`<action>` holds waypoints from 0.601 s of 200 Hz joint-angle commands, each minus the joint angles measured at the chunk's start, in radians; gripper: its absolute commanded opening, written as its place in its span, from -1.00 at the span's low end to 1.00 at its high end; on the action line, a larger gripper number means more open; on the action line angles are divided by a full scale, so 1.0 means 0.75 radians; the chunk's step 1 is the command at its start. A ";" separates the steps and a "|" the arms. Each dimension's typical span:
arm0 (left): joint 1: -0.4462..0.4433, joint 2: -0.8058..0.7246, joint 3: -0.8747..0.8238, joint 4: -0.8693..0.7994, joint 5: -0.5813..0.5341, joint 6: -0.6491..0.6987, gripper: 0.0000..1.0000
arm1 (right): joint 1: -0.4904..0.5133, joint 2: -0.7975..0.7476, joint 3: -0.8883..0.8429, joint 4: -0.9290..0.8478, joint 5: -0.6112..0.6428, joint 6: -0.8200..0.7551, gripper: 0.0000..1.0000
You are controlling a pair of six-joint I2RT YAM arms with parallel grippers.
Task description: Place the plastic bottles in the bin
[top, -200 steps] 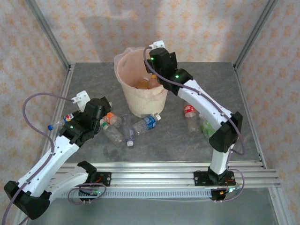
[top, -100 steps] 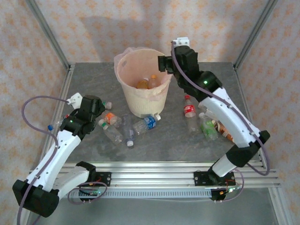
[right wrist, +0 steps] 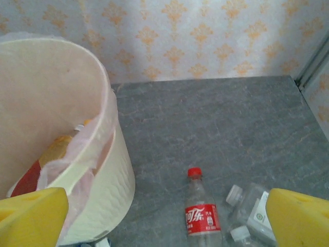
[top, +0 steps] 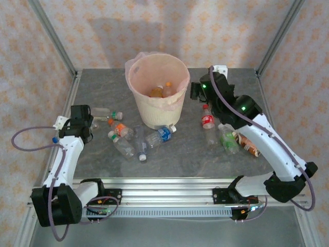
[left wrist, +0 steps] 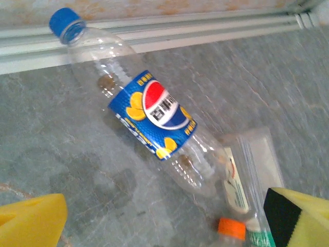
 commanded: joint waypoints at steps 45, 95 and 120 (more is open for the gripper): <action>0.162 0.122 -0.076 0.183 0.048 -0.353 1.00 | -0.005 -0.069 -0.065 -0.101 0.046 0.144 0.98; 0.219 0.287 0.004 0.233 0.035 -0.411 1.00 | -0.005 -0.075 -0.071 -0.140 0.060 0.189 0.98; 0.238 0.366 0.032 0.245 0.049 -0.452 1.00 | -0.006 -0.085 -0.077 -0.145 0.057 0.205 0.98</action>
